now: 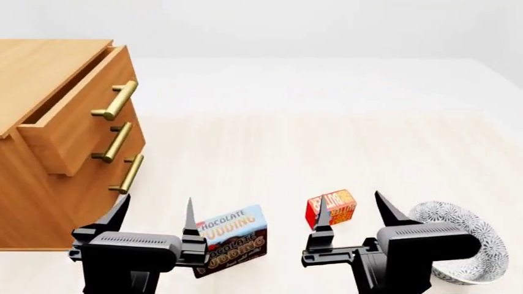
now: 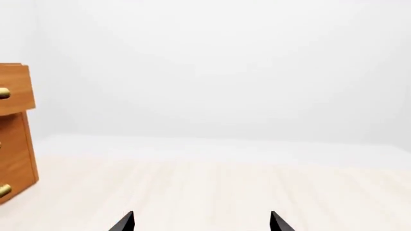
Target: Put the butter at the back in the top drawer of the cabinet and close it.
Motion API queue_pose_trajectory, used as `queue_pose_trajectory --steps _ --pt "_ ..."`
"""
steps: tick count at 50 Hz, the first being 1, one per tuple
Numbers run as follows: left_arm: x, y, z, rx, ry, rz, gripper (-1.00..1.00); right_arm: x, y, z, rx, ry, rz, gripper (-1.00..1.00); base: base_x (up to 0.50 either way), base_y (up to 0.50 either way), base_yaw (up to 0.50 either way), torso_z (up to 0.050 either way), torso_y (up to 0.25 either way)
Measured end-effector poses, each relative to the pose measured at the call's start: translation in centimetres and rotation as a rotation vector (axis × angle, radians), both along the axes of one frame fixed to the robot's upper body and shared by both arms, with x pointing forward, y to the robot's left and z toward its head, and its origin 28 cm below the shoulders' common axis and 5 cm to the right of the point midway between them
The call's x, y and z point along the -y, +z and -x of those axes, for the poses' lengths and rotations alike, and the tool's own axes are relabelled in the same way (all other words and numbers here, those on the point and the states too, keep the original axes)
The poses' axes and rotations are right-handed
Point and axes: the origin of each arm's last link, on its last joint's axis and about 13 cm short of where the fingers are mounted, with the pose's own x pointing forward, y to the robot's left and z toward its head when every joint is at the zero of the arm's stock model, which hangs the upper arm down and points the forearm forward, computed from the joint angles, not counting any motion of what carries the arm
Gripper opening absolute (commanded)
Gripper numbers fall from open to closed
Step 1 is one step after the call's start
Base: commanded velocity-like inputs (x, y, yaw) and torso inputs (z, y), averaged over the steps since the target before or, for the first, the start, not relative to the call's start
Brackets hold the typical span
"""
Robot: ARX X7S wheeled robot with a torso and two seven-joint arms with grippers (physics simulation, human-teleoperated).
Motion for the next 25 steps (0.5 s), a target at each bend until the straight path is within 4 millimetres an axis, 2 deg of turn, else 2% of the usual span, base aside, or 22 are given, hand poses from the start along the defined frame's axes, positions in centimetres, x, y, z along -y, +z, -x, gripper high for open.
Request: queue_pose_trajectory --steps 9,13,19,25 --pt "-0.1 0.1 0.0 -0.001 -0.001 0.002 1.00 0.0 0.1 0.1 0.010 0.004 -0.001 1.00 0.00 0.00 0.00 0.000 0.000" --pt "-0.2 0.8 -0.3 0.001 0.003 -0.004 1.00 -0.1 0.2 0.2 0.015 0.005 -0.001 1.00 0.00 0.00 0.00 0.000 0.000" --pt "-0.4 2.8 -1.4 -0.002 0.012 -0.016 1.00 0.0 0.4 0.3 0.021 0.006 -0.003 1.00 0.00 0.00 0.00 0.000 0.000" --pt "-0.8 5.8 -2.9 -0.015 0.015 -0.023 1.00 0.0 0.5 0.5 0.025 0.007 -0.005 1.00 0.00 0.00 0.00 0.000 0.000"
